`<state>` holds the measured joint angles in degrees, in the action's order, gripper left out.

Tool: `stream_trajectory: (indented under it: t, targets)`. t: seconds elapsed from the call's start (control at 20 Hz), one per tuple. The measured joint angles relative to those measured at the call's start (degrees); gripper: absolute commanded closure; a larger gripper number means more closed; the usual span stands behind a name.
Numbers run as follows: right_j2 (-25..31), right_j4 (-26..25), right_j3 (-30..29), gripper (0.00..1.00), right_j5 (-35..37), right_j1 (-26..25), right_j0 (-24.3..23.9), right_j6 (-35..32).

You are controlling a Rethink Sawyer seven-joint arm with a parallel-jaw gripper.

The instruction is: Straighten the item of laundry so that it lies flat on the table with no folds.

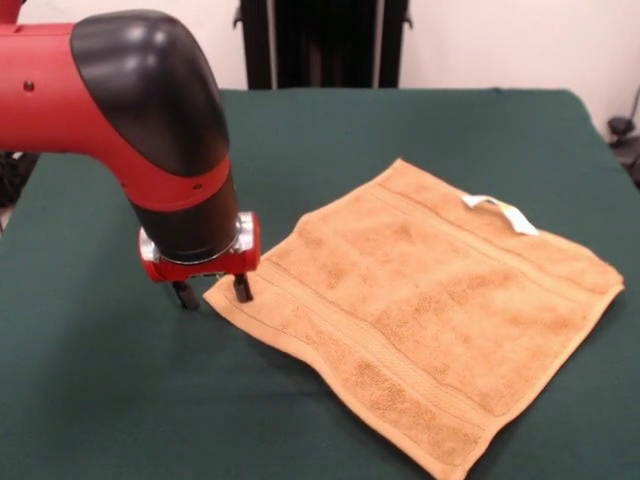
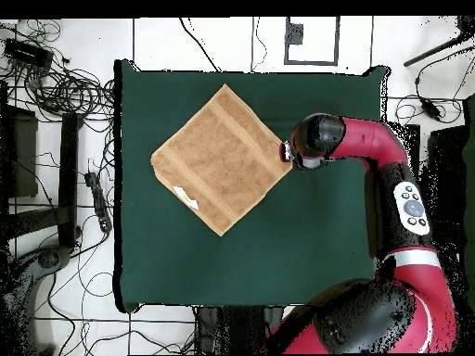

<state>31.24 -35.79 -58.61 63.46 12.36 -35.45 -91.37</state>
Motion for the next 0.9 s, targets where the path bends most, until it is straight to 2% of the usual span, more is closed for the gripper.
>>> stream_trajectory:
  t: [0.9]
  targets:
    - [2.32,-4.54,0.8,0.0,2.06,-0.04,0.01,0.14]
